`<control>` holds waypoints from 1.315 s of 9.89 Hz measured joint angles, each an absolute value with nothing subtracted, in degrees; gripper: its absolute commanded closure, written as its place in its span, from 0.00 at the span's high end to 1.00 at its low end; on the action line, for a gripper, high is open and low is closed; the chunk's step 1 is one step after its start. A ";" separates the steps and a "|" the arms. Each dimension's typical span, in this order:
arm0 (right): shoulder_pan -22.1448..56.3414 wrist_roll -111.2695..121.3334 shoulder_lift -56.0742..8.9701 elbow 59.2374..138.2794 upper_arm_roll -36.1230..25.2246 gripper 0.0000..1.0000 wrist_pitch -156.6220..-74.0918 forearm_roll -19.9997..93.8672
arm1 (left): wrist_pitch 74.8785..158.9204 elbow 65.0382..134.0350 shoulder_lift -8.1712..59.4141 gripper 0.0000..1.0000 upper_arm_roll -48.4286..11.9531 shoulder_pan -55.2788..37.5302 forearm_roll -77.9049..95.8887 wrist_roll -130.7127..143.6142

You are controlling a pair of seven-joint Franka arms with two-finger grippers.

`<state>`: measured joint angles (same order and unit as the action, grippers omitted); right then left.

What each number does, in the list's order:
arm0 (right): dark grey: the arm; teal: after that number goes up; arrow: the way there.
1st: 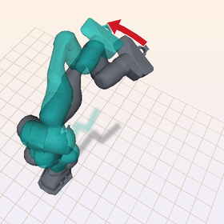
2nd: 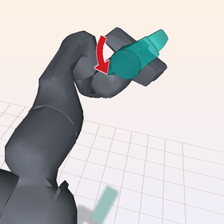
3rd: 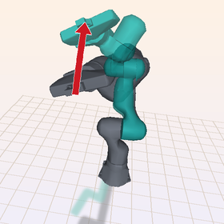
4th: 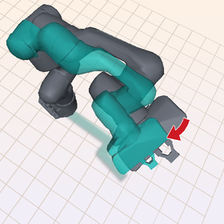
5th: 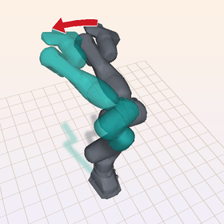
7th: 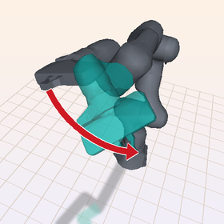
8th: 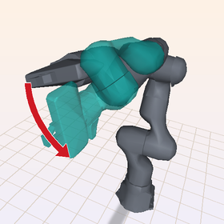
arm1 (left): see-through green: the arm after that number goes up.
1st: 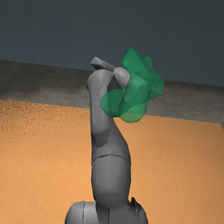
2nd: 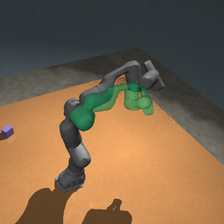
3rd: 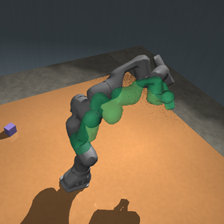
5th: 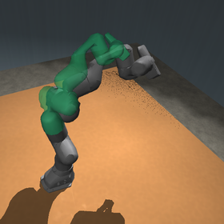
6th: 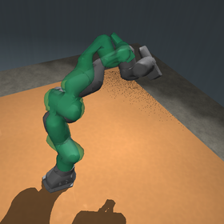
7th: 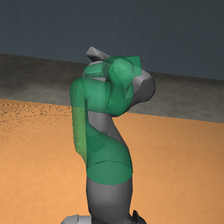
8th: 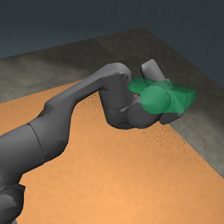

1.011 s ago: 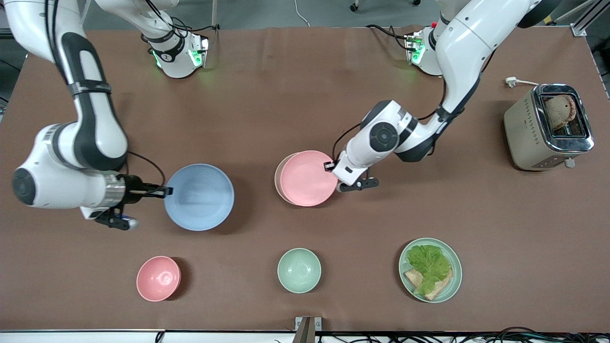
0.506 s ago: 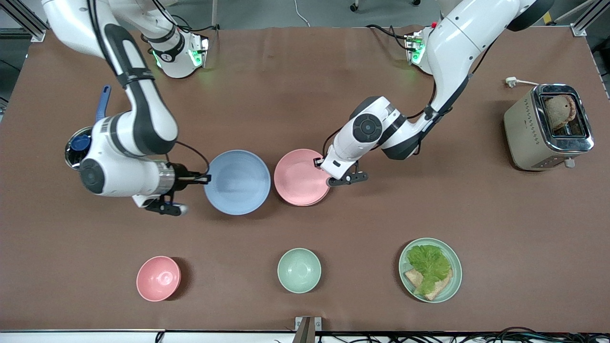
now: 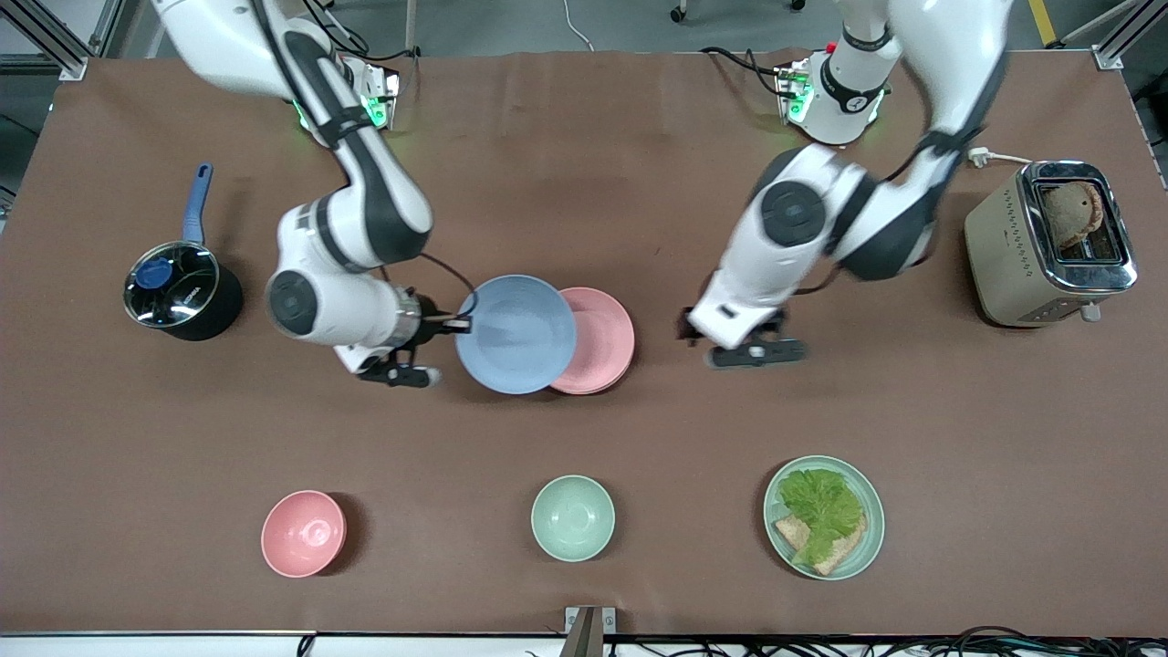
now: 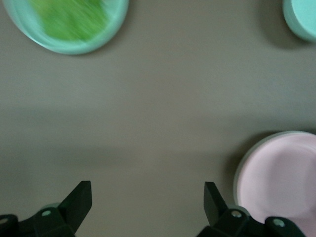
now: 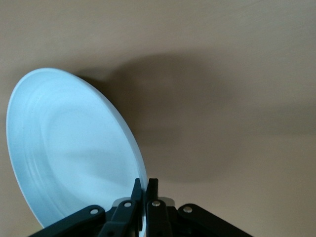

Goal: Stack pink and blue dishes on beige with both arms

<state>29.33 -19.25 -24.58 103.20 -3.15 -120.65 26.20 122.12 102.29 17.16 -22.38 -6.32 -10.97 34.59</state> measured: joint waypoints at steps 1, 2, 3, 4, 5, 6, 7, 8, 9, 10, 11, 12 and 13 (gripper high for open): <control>31.61 -20.98 -24.71 103.48 -3.15 0.01 -122.75 26.21 | 120.85 102.24 13.51 1.00 -18.36 -6.16 -8.52 28.42; 33.57 -22.49 -25.04 103.77 -3.14 0.01 -124.83 26.21 | 119.51 102.17 10.53 1.00 -14.81 -6.03 -7.09 23.63; 35.13 -23.61 -25.73 104.16 -3.15 0.02 -127.07 26.21 | 117.57 102.05 7.53 1.00 -11.54 -5.90 -6.61 19.35; 36.27 -24.34 -26.83 104.33 -3.17 0.02 -129.10 26.21 | 114.46 101.92 4.44 1.00 -8.96 -5.83 -6.03 15.59; 37.15 -24.58 -27.94 104.37 -3.17 0.02 -130.88 26.21 | 110.46 101.84 0.99 1.00 -6.61 -5.87 -5.02 12.08; 37.58 -24.64 -28.72 104.38 -3.19 0.04 -131.79 26.21 | 107.18 101.80 -2.55 1.00 -4.40 -5.92 -4.34 8.62; 37.74 -24.65 -29.14 104.38 -3.20 0.07 -132.05 26.21 | 104.82 101.75 -5.73 1.00 -2.26 -5.95 -3.90 5.27; 37.99 -24.65 -29.22 104.48 -3.20 0.42 -132.07 26.21 | 102.77 101.19 -8.00 1.00 -0.23 -5.93 -2.79 3.07; 38.21 -24.67 -29.26 104.85 -3.21 0.99 -132.49 26.21 | 99.72 98.70 -8.70 1.00 1.33 -5.91 -1.71 1.91; 38.38 -24.67 -29.40 105.27 -3.24 1.00 -133.33 26.21 | 95.28 94.63 -8.06 1.00 1.91 -5.91 -1.41 1.63; 38.63 -24.67 -29.47 105.61 -3.35 1.00 -133.95 26.18 | 90.30 89.66 -6.41 1.00 1.88 -5.98 -1.40 1.63; 38.84 -24.67 -29.47 105.63 -4.04 1.00 -134.30 25.78 | 86.47 85.28 -4.52 1.00 1.80 -6.05 -1.40 1.63; 38.90 -24.63 -29.37 105.48 -5.94 1.00 -134.42 24.58 | 84.54 82.81 -3.21 1.00 1.82 -5.83 -1.40 1.63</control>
